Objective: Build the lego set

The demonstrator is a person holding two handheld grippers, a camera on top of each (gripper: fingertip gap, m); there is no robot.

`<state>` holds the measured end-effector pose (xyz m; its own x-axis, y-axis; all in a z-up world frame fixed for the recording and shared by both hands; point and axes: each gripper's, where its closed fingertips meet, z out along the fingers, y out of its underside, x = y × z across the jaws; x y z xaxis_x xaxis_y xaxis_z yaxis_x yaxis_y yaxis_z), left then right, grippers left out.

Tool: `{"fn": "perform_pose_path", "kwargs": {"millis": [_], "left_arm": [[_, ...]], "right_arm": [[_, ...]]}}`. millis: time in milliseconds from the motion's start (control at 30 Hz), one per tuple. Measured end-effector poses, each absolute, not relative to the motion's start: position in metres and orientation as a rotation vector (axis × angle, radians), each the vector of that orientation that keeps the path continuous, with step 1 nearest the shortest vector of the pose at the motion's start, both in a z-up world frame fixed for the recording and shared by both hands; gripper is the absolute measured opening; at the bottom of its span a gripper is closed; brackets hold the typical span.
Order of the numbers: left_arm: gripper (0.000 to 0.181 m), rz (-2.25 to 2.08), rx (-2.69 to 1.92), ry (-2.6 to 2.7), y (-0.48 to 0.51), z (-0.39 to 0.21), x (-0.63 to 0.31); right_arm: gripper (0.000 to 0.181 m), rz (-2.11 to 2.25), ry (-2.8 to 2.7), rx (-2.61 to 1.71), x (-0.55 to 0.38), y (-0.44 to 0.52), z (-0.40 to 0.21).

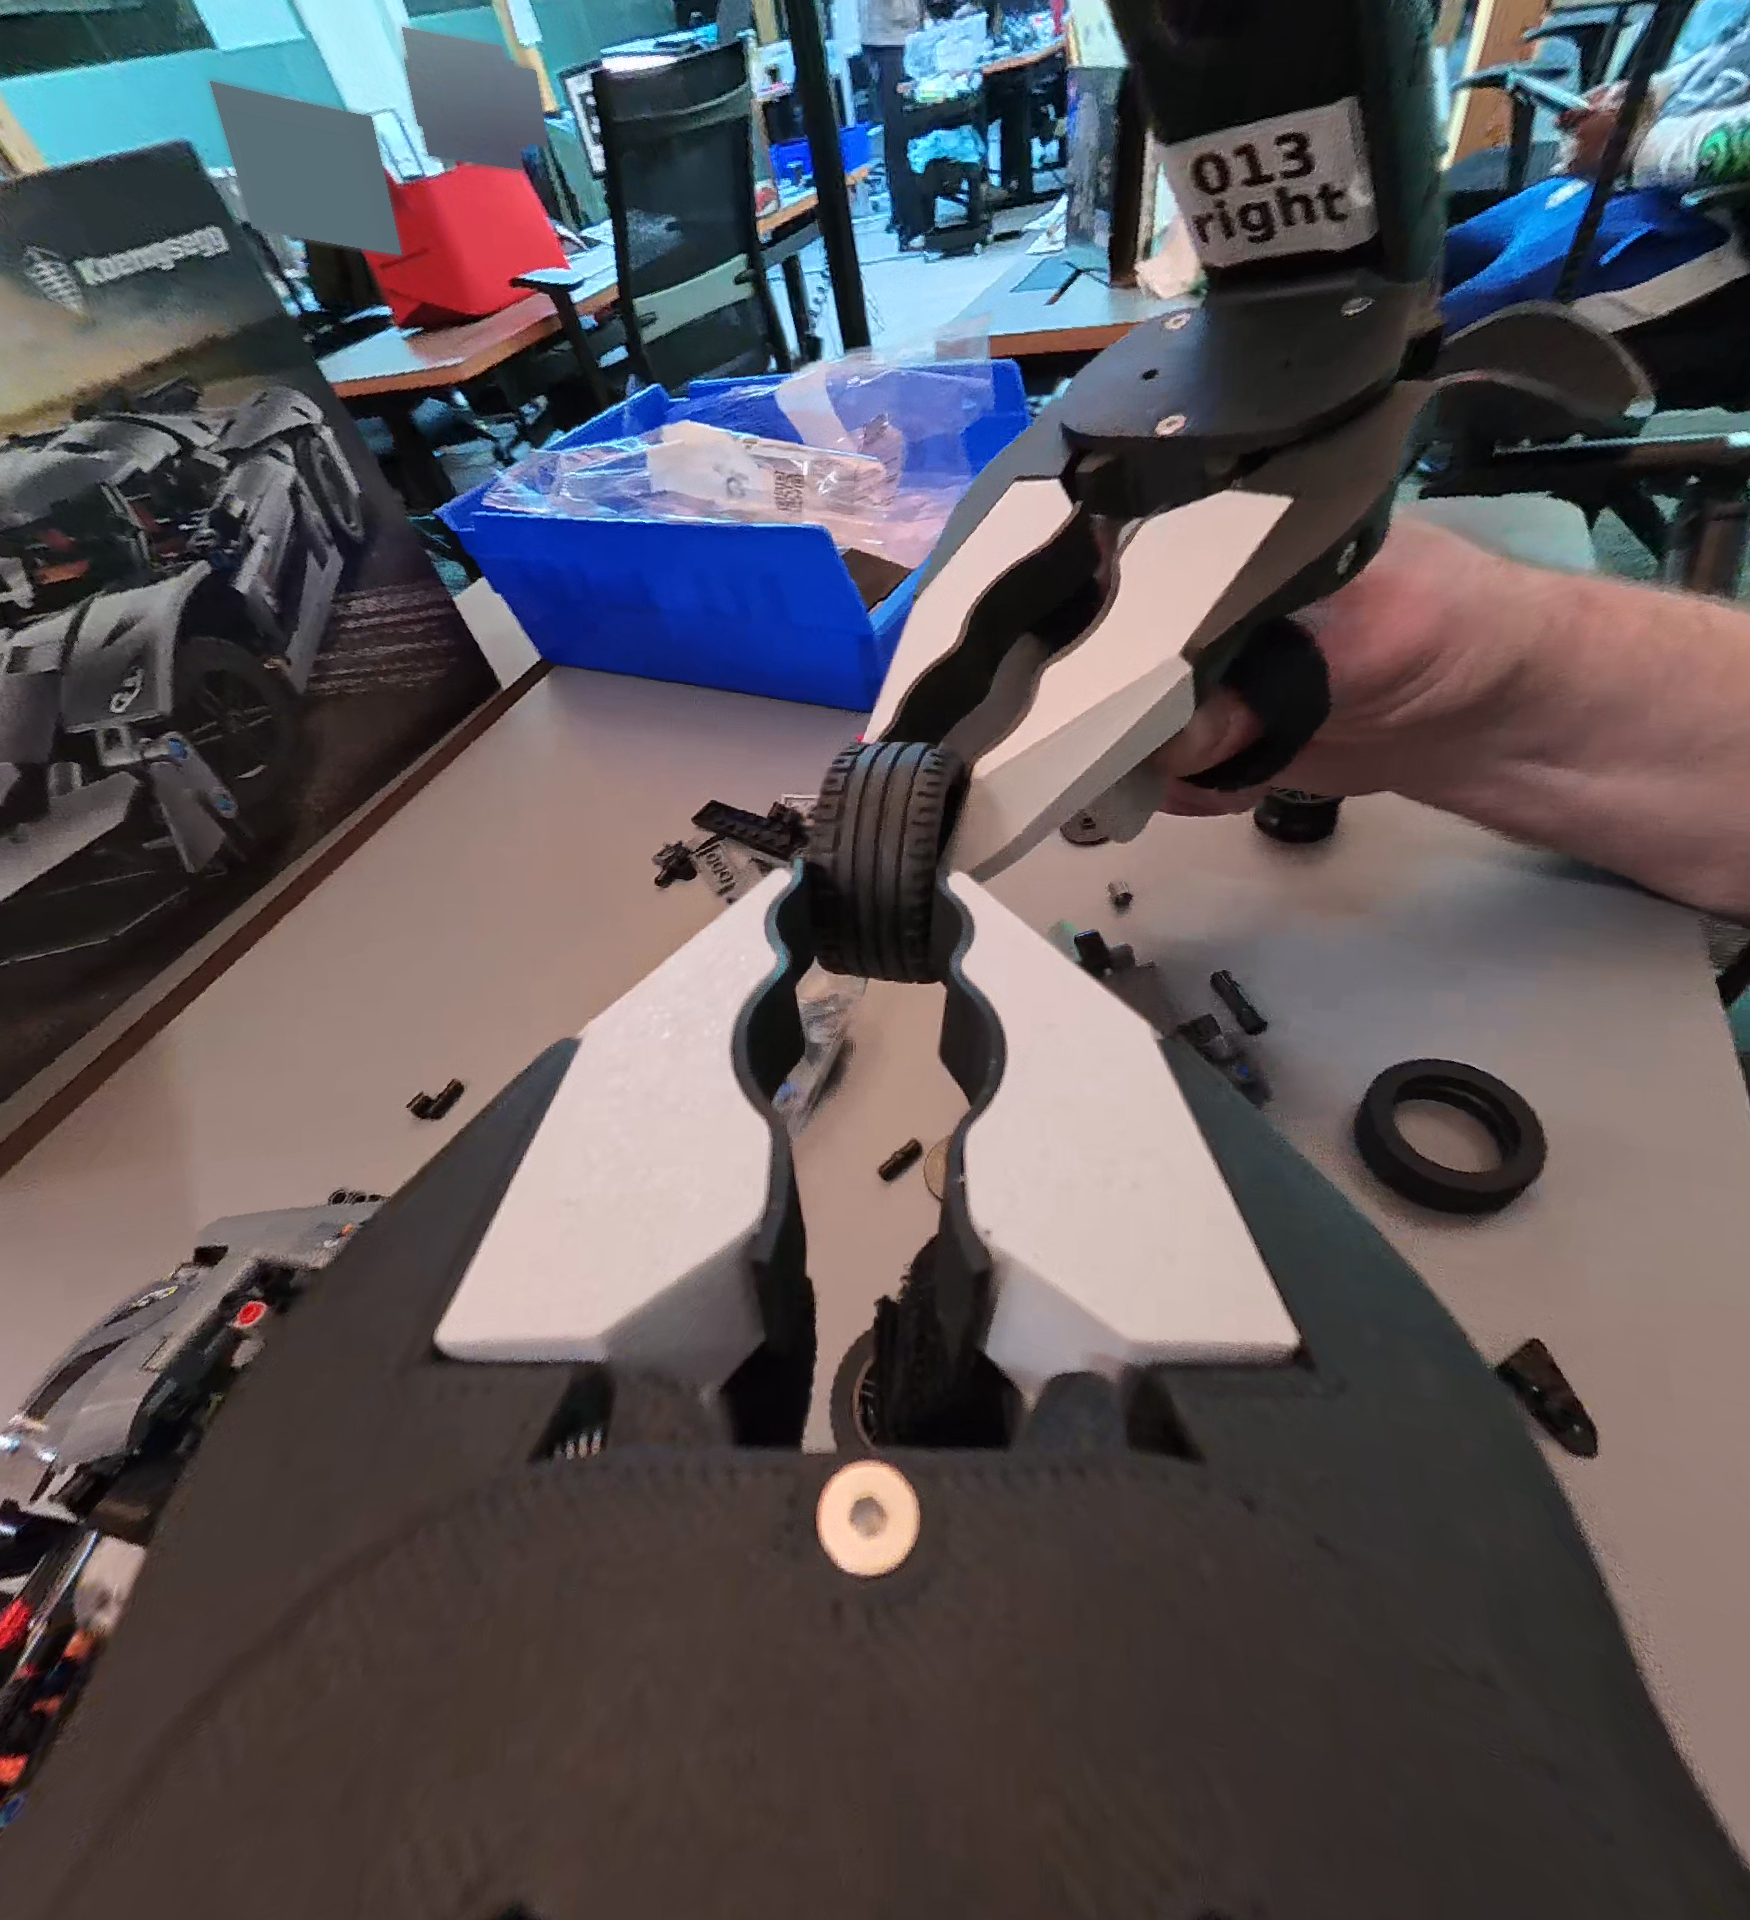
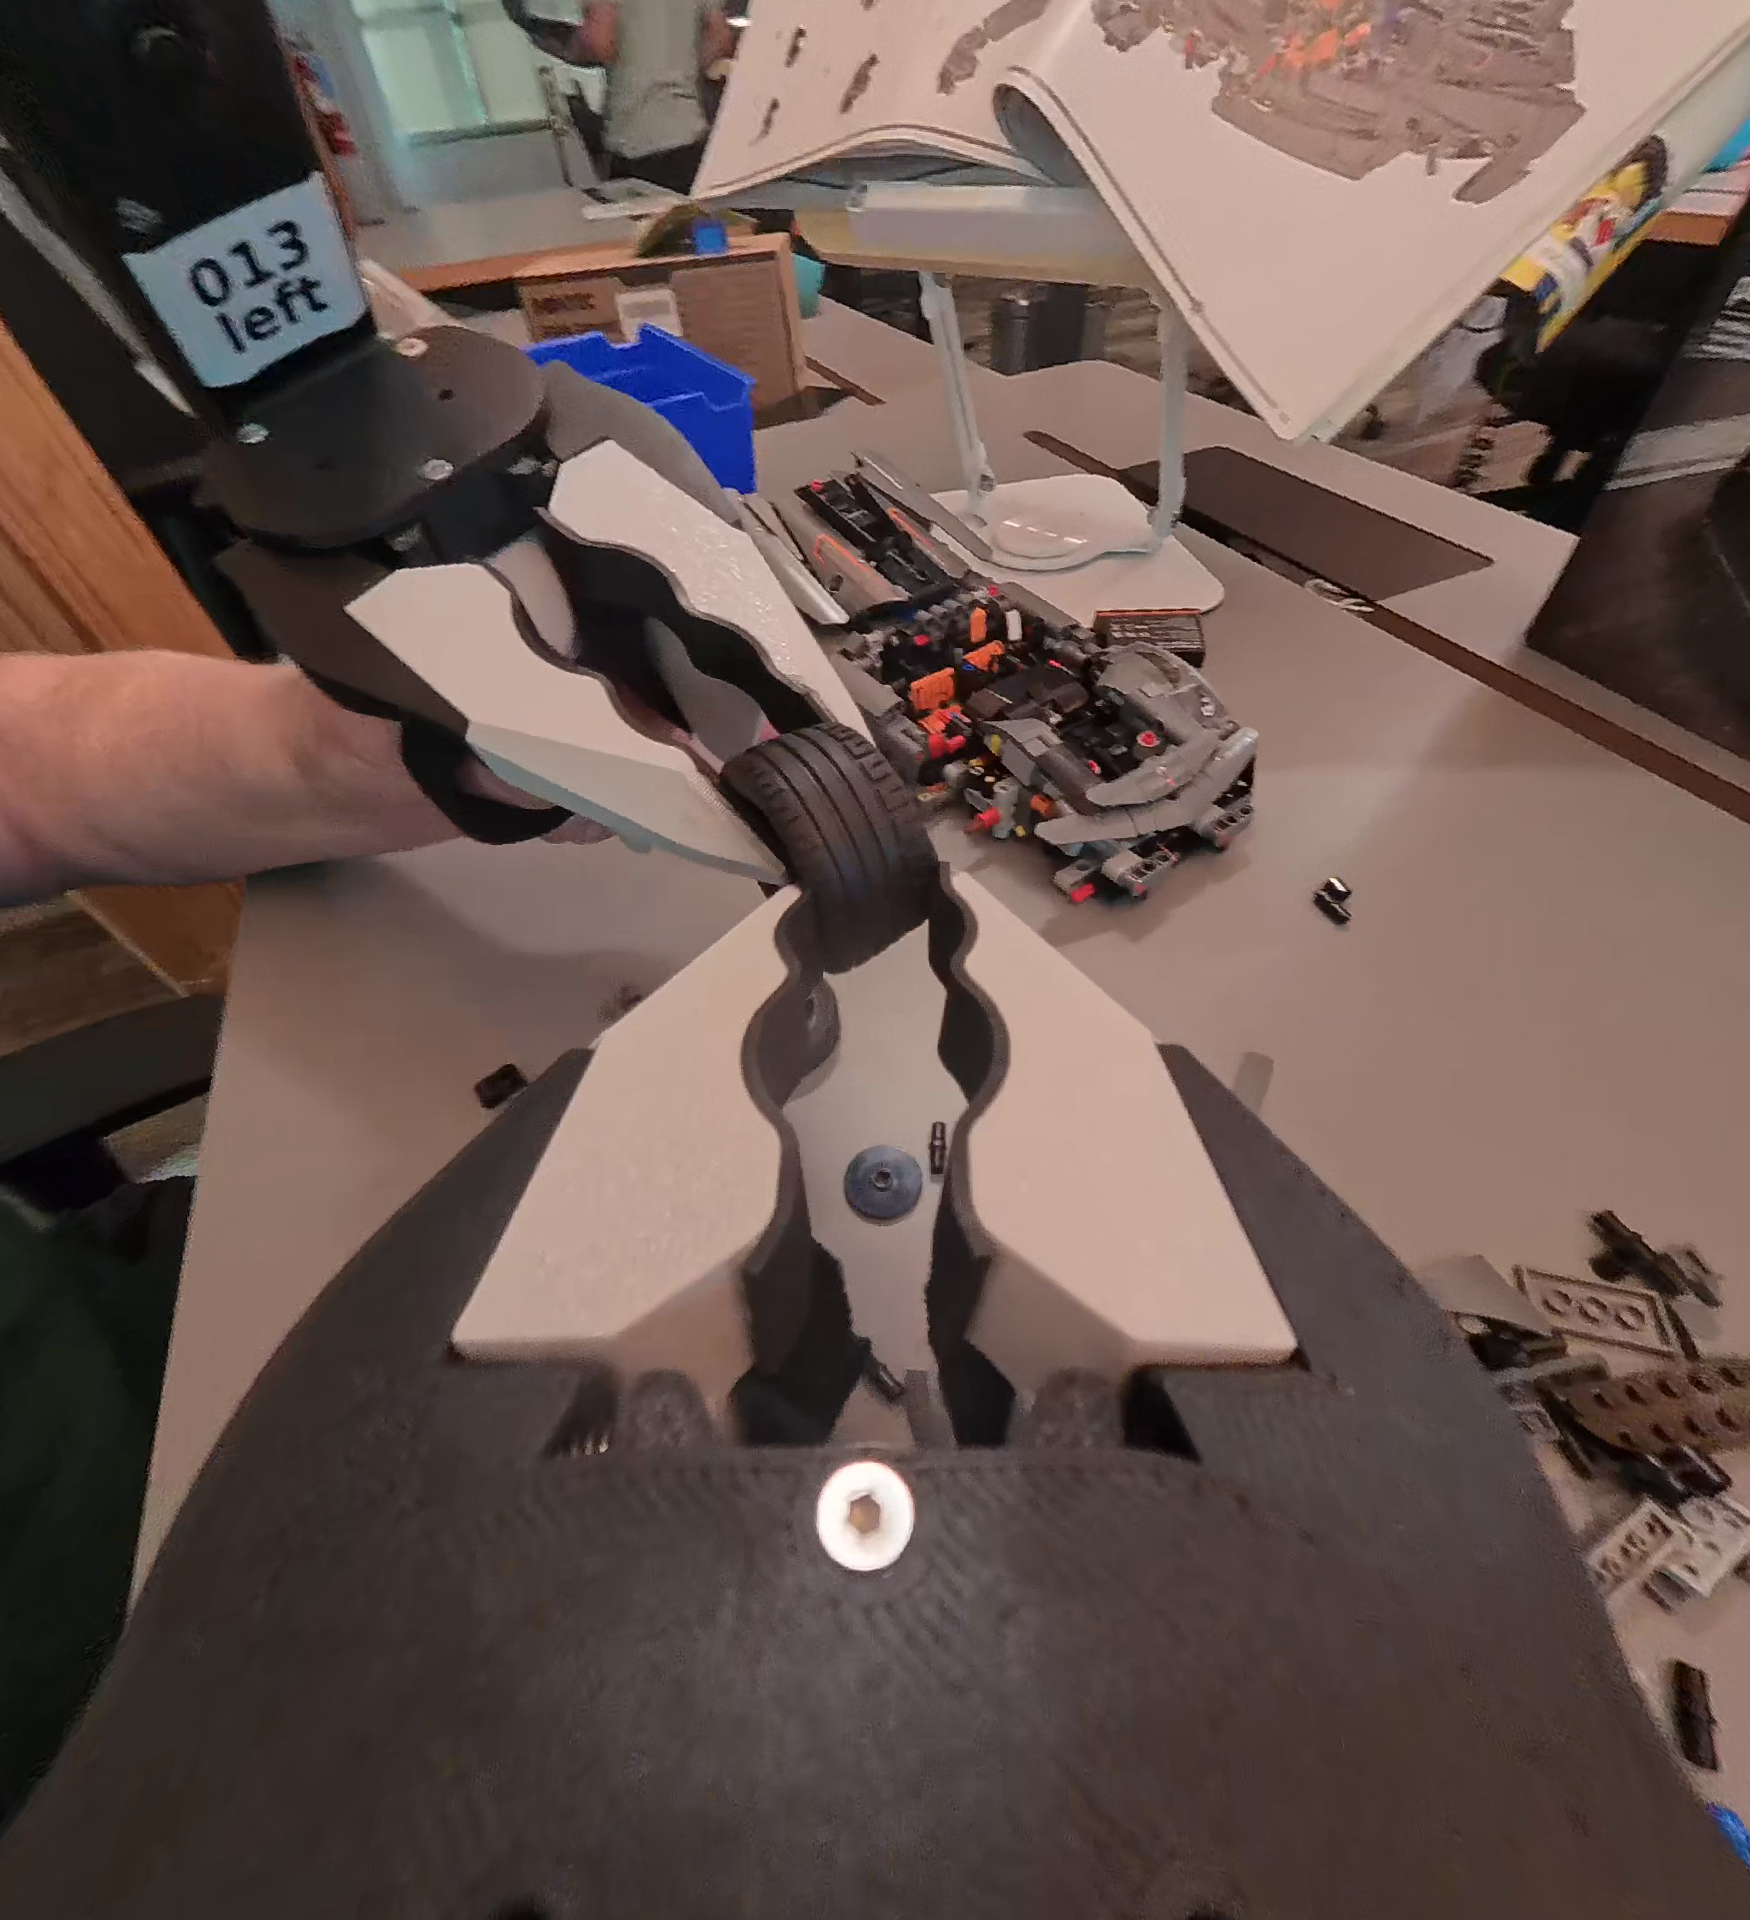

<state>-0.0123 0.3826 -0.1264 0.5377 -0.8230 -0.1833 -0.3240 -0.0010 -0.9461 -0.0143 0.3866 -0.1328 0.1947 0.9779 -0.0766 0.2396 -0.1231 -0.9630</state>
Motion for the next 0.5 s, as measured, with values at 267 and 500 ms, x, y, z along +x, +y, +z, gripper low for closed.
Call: {"fn": "perform_pose_path", "kwargs": {"millis": [267, 500], "left_arm": [[0.019, -0.375, -1.582, 0.968, 0.389, -0.131, -0.015], [0.019, -0.372, -1.599, 0.976, 0.392, -0.131, -0.019]], "right_arm": [[0.017, 0.784, -1.137, -1.596, -0.017, 0.398, -0.139], [0.020, 0.664, -1.177, -1.502, -0.018, 0.396, -0.135]]}}
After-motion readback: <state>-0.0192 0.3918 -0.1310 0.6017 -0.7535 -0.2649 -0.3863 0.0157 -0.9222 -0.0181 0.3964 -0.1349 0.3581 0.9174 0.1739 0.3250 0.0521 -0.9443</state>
